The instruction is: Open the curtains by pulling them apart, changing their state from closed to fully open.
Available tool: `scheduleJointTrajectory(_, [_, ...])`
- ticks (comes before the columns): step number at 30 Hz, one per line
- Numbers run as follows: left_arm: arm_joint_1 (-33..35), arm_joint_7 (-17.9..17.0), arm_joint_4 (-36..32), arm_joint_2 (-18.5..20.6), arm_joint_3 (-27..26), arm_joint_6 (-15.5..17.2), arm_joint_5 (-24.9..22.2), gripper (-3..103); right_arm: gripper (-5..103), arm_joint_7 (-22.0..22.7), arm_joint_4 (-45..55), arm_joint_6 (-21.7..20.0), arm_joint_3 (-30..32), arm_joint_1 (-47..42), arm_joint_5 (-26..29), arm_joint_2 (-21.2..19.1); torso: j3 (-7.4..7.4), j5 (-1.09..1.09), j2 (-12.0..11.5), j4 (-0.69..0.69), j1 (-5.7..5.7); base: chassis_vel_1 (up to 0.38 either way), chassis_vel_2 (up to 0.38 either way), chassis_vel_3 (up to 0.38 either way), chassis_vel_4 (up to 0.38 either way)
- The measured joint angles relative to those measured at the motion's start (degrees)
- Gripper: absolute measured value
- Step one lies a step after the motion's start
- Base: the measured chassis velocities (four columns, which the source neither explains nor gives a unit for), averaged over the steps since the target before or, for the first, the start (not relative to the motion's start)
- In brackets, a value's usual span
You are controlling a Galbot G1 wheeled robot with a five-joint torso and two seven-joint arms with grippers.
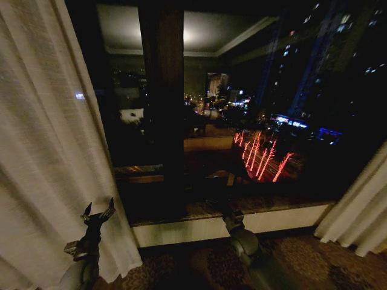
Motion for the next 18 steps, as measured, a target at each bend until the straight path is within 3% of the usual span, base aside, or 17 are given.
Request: scheduleJointTrajectory(18, [0.0,0.0,0.0,0.0,0.0,0.0,0.0,100,100,0.0,0.0,0.0,0.0,0.0,0.0,0.0,0.0,0.0,0.0,0.0,0.0,0.0,0.0,0.0,0.0])
